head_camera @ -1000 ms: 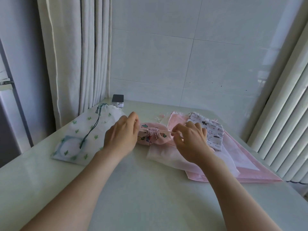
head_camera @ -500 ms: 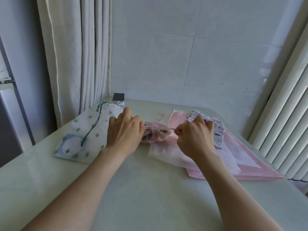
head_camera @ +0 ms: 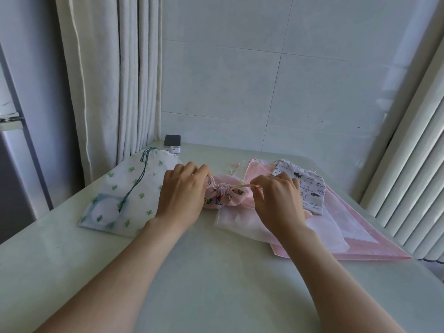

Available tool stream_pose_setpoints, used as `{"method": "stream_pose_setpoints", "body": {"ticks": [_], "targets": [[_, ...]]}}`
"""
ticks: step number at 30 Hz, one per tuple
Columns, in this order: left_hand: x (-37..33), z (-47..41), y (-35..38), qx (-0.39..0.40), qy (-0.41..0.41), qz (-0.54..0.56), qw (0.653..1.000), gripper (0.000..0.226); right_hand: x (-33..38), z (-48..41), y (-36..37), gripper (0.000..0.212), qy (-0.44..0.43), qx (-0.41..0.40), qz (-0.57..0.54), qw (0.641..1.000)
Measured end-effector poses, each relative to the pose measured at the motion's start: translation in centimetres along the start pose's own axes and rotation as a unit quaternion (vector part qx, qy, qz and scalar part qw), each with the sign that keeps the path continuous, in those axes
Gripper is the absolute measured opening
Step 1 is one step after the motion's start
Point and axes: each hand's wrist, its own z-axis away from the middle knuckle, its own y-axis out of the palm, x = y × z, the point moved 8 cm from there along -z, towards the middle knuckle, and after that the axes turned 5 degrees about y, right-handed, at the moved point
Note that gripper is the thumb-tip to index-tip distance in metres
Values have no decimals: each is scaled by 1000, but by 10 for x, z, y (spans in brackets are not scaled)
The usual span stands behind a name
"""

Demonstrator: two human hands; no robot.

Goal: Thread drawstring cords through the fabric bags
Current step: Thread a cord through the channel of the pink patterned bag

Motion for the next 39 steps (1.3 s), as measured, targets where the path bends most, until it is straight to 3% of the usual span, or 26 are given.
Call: {"method": "stream_pose_setpoints", "body": {"ticks": [5,11,14,18,24,27,29,34,39], "targets": [[1,2,1,-29,-75,183,980,15,2,0,3,16,20,16,-82,996],[-6,4,15,23,-179,385,905,33,10,2,4,25,49,40,-189,980],[-9,5,19,24,-197,431,880,27,19,5,7,36,37,88,-230,969],[-10,7,24,27,-190,418,888,32,20,11,18,37,79,154,-250,953],[-12,16,47,129,-260,473,832,41,5,17,24,34,234,185,-412,861],[-19,16,46,145,-275,517,797,26,0,16,23,35,272,178,-472,819],[-19,14,41,131,-271,527,795,20,0,15,24,32,278,173,-499,802],[-21,14,38,153,-255,532,793,16,8,8,17,32,207,134,-514,821],[-35,14,33,206,-226,550,777,37,19,10,19,35,138,166,-498,840]]}}
